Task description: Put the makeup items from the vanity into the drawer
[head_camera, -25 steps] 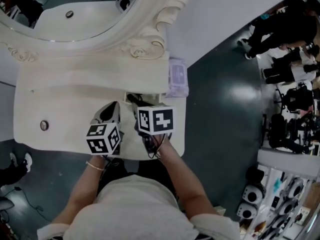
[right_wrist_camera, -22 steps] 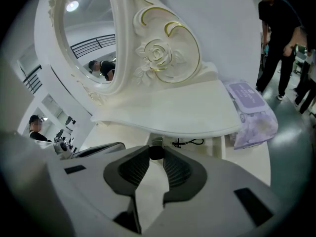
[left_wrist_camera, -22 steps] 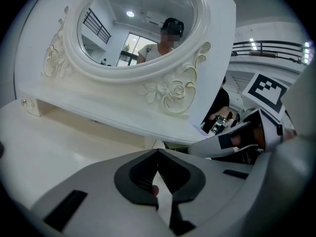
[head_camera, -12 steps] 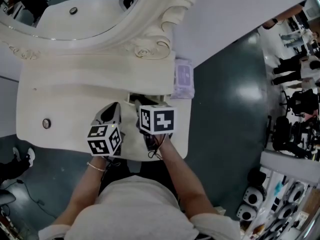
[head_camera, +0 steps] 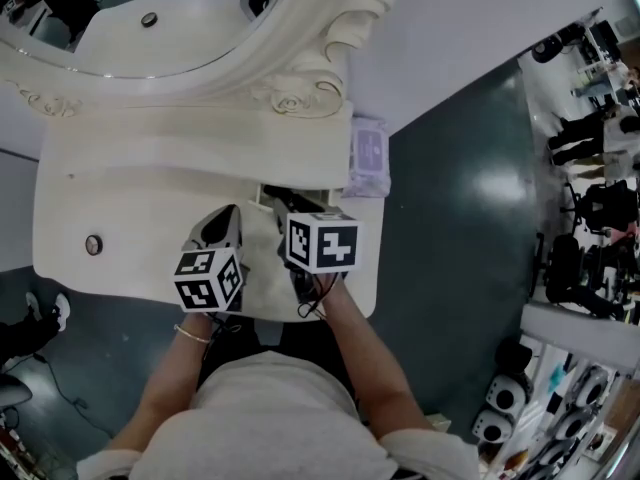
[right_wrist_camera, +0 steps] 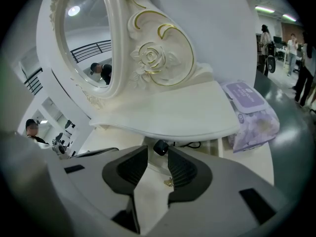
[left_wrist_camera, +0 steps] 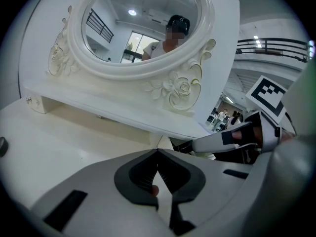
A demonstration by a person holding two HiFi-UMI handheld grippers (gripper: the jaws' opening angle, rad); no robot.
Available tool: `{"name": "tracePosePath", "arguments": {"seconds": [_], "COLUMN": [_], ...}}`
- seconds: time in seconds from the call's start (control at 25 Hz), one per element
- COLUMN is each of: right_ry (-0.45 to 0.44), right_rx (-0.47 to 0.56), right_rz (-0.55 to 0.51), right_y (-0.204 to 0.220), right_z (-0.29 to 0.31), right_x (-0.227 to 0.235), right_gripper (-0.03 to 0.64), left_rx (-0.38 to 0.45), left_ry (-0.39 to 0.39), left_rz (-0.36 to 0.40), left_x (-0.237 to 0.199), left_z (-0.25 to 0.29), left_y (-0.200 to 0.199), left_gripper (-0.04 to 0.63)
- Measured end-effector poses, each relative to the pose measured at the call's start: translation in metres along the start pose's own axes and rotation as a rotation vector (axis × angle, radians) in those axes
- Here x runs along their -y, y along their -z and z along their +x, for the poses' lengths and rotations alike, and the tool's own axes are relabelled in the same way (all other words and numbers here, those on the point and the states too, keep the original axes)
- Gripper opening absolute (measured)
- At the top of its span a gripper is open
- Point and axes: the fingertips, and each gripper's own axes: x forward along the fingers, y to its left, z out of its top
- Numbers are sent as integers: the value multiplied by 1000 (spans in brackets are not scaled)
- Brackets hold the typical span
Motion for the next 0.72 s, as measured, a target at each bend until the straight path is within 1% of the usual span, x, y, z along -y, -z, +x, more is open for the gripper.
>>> {"name": "tracePosePath", "arguments": {"seconds": [0.36,0.72], "right_ry": [36,39], "right_rx": [29,80], "right_rz": [17,11], "right_y": [10,14], "right_z": [-16,-32], "right_x": [10,5], "right_gripper": [118,117], "left_rx": [1,24], "left_ry": [18,30], "left_rz": [9,26], "left_x": [8,20], "left_z": [-6,-18], "left_y": [5,6], "left_gripper": [2,2]}}
